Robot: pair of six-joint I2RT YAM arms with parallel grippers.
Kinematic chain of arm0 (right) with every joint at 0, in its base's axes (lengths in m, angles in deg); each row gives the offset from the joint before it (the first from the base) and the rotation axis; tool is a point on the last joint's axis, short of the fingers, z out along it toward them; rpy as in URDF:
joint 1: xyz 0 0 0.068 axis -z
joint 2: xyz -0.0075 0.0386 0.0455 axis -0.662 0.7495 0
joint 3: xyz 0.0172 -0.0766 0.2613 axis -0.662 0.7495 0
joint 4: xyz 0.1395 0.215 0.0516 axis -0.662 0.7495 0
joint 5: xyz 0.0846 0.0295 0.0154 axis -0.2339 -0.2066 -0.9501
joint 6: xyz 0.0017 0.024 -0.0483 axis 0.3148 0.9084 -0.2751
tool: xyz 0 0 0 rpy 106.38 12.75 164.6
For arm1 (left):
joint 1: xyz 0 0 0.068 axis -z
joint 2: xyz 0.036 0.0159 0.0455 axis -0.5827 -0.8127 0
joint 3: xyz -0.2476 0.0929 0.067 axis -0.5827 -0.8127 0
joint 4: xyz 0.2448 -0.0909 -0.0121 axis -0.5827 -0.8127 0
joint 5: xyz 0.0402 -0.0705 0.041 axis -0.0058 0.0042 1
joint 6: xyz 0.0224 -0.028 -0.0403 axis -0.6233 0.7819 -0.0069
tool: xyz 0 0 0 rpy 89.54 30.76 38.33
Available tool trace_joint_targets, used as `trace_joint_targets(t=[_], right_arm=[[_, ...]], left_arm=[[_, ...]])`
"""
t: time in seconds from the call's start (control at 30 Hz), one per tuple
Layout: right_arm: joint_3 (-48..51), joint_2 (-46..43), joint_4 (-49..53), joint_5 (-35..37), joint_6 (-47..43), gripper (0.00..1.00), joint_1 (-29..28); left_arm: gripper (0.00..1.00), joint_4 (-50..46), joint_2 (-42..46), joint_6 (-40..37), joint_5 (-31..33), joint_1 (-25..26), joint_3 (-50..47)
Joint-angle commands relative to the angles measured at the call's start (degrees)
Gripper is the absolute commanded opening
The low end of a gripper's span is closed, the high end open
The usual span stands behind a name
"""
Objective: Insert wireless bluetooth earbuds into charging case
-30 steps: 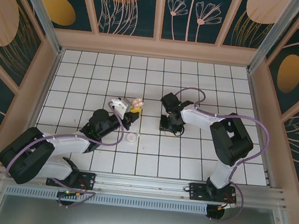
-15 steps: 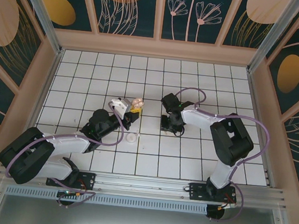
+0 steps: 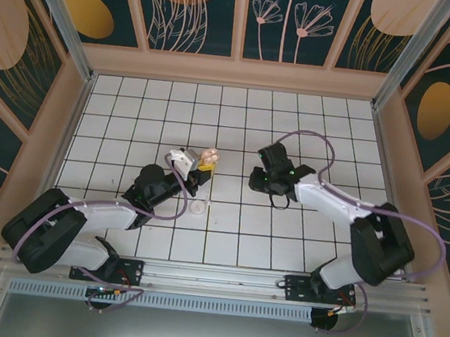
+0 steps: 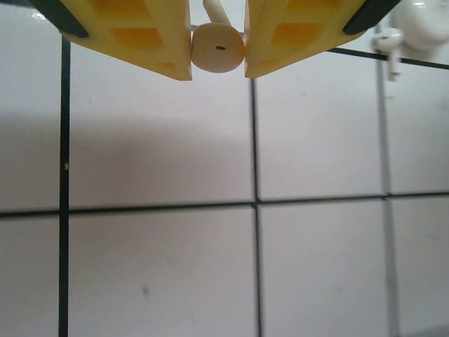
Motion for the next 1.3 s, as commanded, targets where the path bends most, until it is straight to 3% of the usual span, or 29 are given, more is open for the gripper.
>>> trace_joint_targets(t=[0.0,0.2,0.37,0.57,0.83,1.27], right_arm=[[4.4,-6.6,-11.4,1.9,-1.0,0.25,0.7],[9.6,-15.2,-23.2,1.0,-4.5,0.25,0.8],[13.9,-20.4,-35.3,-5.4,-7.0,0.25,0.6],[16.2,-24.0,-43.7,-8.1,-9.3,0.24,-0.1],[16.3,-21.1,-52.4,-10.1,-11.8,0.24,-3.0],[13.1,-13.6,-57.1,-10.8,-13.3,0.23,-6.1]], left_arm=[[0.1,6.9,-3.0,1.3,-3.1,0.3,1.1],[0.09,14.4,-7.7,2.5,-6.8,0.3,2.0],[0.09,21.7,-12.1,2.7,-13.1,0.3,2.8],[0.09,23.4,-15.7,3.0,-15.4,0.5,5.2],[0.09,23.5,-17.1,4.3,-15.6,1.1,7.0],[0.09,24.6,-17.3,6.5,-14.2,1.2,7.6]])
